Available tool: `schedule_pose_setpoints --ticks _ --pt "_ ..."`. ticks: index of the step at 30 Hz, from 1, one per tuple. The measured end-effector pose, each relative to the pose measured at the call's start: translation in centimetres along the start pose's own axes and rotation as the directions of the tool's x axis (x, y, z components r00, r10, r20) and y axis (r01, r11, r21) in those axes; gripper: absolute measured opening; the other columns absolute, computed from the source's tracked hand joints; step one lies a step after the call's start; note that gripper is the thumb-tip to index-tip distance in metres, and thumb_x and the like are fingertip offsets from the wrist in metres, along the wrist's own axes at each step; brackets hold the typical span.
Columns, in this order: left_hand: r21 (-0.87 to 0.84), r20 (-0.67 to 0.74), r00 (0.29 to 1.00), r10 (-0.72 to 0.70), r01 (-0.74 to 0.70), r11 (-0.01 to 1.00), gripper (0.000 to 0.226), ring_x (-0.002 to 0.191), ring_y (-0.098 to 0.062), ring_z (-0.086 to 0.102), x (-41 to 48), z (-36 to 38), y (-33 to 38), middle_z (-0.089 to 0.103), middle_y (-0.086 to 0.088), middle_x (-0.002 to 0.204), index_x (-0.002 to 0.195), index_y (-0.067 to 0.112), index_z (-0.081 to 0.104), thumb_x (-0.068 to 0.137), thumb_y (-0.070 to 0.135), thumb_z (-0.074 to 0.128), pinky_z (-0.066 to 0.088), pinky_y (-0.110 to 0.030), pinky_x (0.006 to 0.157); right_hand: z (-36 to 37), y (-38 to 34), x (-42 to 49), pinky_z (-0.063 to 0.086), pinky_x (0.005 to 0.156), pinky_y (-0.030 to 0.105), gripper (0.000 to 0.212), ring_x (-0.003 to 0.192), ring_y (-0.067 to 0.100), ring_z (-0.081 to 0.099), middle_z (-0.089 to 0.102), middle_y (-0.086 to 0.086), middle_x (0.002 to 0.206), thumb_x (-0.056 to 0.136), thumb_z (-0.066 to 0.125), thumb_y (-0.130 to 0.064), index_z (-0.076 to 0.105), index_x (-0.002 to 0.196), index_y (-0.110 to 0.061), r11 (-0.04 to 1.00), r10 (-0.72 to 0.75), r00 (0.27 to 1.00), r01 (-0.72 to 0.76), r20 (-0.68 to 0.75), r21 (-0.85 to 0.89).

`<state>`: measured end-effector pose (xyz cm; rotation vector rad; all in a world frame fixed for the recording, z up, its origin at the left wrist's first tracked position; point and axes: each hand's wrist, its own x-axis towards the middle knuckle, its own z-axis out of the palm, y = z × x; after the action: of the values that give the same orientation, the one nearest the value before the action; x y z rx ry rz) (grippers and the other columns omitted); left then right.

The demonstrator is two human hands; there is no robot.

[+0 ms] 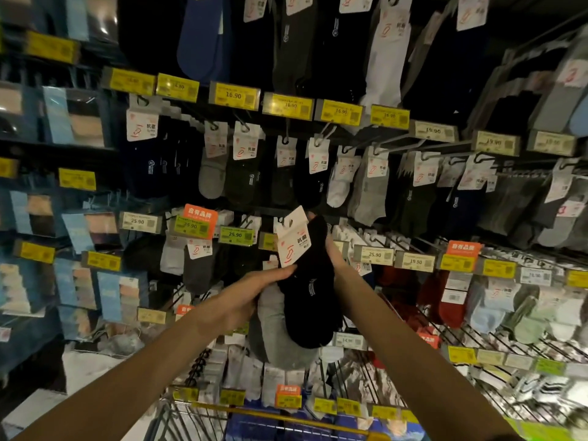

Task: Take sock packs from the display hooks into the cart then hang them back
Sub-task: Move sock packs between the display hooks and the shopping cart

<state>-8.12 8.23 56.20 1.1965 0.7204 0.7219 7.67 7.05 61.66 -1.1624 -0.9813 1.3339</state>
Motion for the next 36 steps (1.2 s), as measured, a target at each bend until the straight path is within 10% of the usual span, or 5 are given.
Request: schedule_pose_setpoints --ticks 3,10,16,24,36 --pt "0.034 -0.068 0.996 0.063 -0.061 0.998 0.045 0.108 -0.015 0.068 1.3 -0.6 1.6 0.074 0.0 0.113 0.113 0.019 0.073 0.072 0.036 0.077 0.049 -0.032 0.099 -1.0 -2.2 1.0 0.047 0.091 0.032 0.06 0.121 0.027 0.057 0.057 0.011 0.136 0.093 0.049 -0.057 0.055 0.135 -0.014 0.99 -0.137 0.989 0.137 -0.059 0.009" --pt "0.314 -0.181 0.952 0.248 -0.183 0.931 0.029 0.091 -0.006 0.07 4.8 -1.4 5.4 0.076 0.001 0.096 0.07 0.011 0.07 0.066 0.032 0.09 0.054 -0.017 0.074 -3.2 -4.0 1.3 0.049 0.098 0.038 0.041 0.114 0.016 0.063 0.071 -0.005 0.116 0.094 0.046 -0.057 0.065 0.121 -0.032 0.961 -0.219 0.975 0.22 0.026 -0.165" --pt "0.597 -0.183 0.917 0.354 -0.182 0.781 0.066 0.116 -0.019 0.056 8.4 -2.3 7.8 0.06 -0.004 0.119 0.056 0.022 0.068 0.025 0.078 0.084 0.044 -0.044 0.108 -3.7 -6.8 2.8 0.047 0.099 0.051 0.03 0.105 0.028 0.068 0.073 0.01 0.107 0.088 0.07 -0.031 0.068 0.108 -0.009 0.926 -0.351 0.928 0.324 -0.127 -0.193" --pt "0.606 -0.161 0.926 0.342 -0.18 0.774 0.053 0.112 -0.02 0.057 10.7 0.1 11.6 0.052 -0.007 0.122 0.051 0.022 0.066 0.035 0.067 0.089 0.045 -0.04 0.108 -4.2 -11.5 5.7 0.056 0.065 0.026 0.022 0.079 0.015 0.072 0.075 0.009 0.091 0.087 0.072 -0.028 0.066 0.092 -0.007 0.867 -0.457 0.867 0.385 -0.198 -0.316" --pt "0.598 -0.222 0.899 0.376 -0.179 0.781 0.066 0.122 -0.018 0.053 16.2 0.9 13.7 0.058 -0.004 0.123 0.061 0.018 0.07 0.033 0.075 0.087 0.043 -0.037 0.108 -7.8 -14.6 12.5 0.056 0.062 0.026 0.018 0.078 0.018 0.071 0.074 0.009 0.089 0.089 0.07 -0.017 0.069 0.098 -0.002 0.828 -0.559 0.815 0.539 -0.151 -0.153"
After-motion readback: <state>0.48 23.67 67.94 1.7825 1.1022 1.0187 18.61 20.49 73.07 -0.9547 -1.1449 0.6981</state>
